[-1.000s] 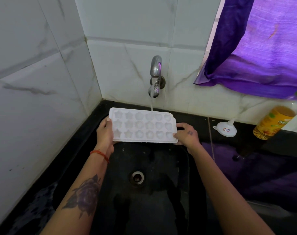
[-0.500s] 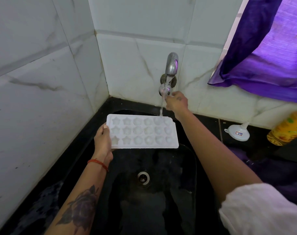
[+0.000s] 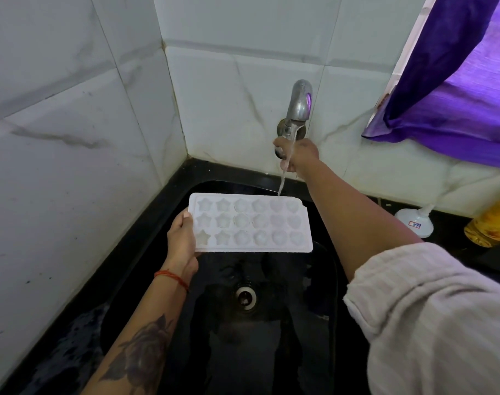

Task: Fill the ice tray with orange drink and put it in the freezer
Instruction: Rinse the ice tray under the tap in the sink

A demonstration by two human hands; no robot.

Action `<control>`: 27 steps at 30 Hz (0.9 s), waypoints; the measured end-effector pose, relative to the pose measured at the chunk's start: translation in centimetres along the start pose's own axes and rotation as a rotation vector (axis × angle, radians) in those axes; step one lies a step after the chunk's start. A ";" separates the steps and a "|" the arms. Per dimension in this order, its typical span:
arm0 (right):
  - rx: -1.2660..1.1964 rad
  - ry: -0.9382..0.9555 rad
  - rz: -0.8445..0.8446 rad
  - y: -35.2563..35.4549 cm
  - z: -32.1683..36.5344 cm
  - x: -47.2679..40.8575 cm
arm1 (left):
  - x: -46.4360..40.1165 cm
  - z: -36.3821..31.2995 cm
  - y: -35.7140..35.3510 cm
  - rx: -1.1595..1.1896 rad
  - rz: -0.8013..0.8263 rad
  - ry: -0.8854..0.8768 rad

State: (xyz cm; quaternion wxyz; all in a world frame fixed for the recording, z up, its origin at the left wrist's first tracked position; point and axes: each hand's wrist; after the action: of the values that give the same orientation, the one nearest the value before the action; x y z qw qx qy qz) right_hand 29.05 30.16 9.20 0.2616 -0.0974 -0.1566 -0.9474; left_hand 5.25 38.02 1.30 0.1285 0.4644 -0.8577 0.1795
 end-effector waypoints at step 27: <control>0.296 0.258 0.037 7.0 -5.3 18.2 | 4.4 5.7 -2.7 0.042 0.302 0.307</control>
State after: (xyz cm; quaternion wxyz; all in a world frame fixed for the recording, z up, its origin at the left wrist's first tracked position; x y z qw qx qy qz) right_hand 16.85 14.16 10.83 0.3083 0.0613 -0.2574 -0.9138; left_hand 4.88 30.95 -1.67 0.2197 0.3002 -0.8840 0.2832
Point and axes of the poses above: each hand's wrist, its own x-axis away from the middle knuckle, its own y-axis out of the back of the hand, z = x × y, and after that the axes turned 9 degrees about z, right-handed
